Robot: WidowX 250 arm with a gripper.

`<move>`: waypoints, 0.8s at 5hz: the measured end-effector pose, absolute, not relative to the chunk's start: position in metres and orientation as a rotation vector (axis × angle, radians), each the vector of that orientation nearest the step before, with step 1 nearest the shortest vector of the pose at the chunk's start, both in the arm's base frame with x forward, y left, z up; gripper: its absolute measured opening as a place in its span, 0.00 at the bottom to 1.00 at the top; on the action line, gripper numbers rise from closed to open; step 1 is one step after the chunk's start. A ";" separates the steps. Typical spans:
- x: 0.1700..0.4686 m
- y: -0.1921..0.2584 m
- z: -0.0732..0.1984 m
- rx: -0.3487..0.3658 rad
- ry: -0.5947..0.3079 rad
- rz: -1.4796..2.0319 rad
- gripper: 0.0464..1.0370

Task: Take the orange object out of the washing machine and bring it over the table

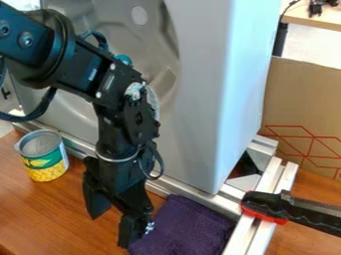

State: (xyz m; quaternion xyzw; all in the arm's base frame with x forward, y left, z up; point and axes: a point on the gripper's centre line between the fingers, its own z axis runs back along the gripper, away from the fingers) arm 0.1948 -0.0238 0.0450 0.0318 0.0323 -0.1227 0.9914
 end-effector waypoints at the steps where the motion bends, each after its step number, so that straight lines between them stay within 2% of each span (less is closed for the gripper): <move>1: 0.194 -0.024 0.043 0.064 0.074 -0.249 0.96; 3: 0.225 0.020 0.081 0.011 -0.031 -0.090 0.96; 4: 0.241 0.033 0.085 -0.012 -0.130 -0.023 0.96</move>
